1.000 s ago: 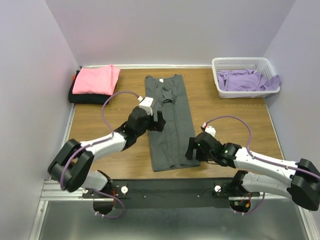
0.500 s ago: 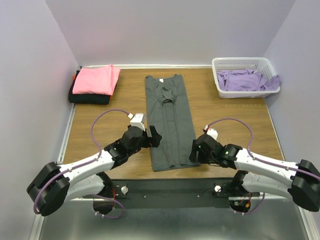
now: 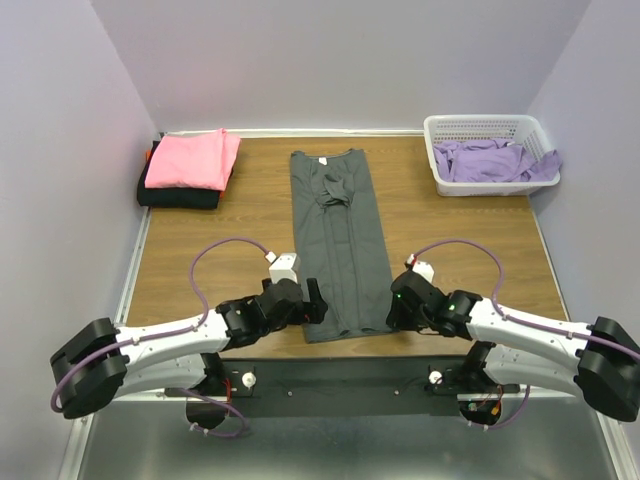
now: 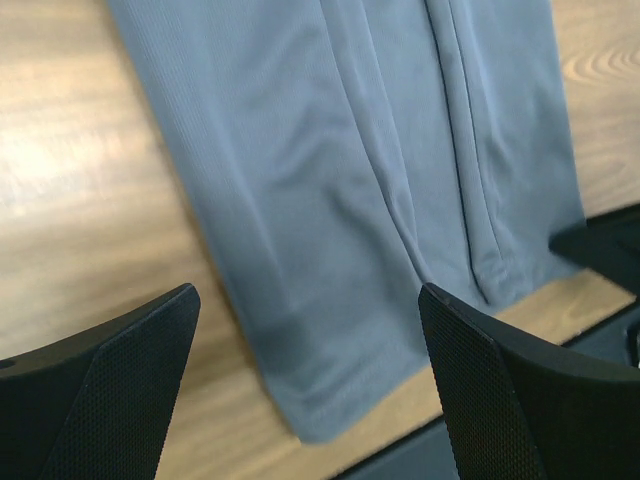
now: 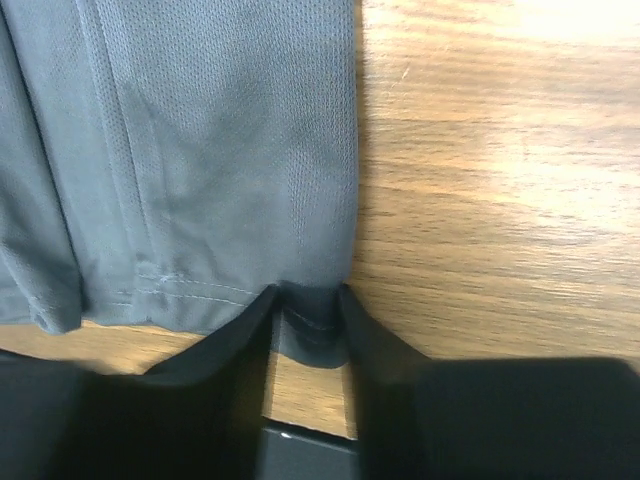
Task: Fold and stack the t-shirts
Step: Fold the tshirt
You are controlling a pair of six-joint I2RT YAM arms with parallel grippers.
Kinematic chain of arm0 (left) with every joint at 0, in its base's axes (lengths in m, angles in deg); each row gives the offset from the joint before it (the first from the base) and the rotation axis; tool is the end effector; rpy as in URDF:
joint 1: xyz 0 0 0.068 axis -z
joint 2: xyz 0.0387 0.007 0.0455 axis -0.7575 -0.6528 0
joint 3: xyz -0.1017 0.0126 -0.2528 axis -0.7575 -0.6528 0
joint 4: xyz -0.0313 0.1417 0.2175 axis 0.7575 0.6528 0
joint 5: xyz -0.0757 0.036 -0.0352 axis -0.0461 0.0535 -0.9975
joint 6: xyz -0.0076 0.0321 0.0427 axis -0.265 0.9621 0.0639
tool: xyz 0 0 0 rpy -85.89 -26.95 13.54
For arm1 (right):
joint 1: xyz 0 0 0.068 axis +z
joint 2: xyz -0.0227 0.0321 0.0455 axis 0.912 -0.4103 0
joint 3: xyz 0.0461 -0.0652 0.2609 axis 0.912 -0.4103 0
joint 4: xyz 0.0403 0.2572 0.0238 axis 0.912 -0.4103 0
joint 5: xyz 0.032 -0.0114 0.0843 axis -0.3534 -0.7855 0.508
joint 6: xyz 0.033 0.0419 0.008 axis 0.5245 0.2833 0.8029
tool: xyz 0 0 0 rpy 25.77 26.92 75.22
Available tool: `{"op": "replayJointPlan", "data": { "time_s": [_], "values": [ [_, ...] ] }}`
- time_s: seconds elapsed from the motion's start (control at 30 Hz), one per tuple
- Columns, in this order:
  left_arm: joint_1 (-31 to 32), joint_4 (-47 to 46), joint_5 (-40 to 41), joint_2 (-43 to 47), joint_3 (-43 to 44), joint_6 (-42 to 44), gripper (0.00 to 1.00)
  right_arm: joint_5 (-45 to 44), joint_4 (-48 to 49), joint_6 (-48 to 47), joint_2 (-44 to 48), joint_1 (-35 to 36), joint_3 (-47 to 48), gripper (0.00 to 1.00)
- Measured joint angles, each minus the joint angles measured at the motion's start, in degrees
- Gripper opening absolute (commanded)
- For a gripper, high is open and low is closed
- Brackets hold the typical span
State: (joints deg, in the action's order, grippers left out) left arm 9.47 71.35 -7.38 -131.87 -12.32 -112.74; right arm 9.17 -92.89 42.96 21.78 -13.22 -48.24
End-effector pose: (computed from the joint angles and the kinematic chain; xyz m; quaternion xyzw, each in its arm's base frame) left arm 0.1114 -0.1622 0.1684 -0.0098 0.8961 -0.2644 0.3563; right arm 0.1126 0.1348 0.1560 0.0225 0.9604 0.1424 0.2383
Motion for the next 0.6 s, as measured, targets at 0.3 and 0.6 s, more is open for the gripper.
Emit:
{"op": "replayJointPlan", "data": {
  "time_s": [0.3,0.6],
  "values": [
    [7.0,6.6,1.7,2.7,-0.5,-7.7,0.88,1.0,2.7,0.1,1.3,0.0,-2.2,0.18],
    [11.2,12.0,2.3,-2.2,2.4,-11.0,0.73,1.5,2.9,0.1,4.7,0.0,-4.1,0.19]
  ]
}}
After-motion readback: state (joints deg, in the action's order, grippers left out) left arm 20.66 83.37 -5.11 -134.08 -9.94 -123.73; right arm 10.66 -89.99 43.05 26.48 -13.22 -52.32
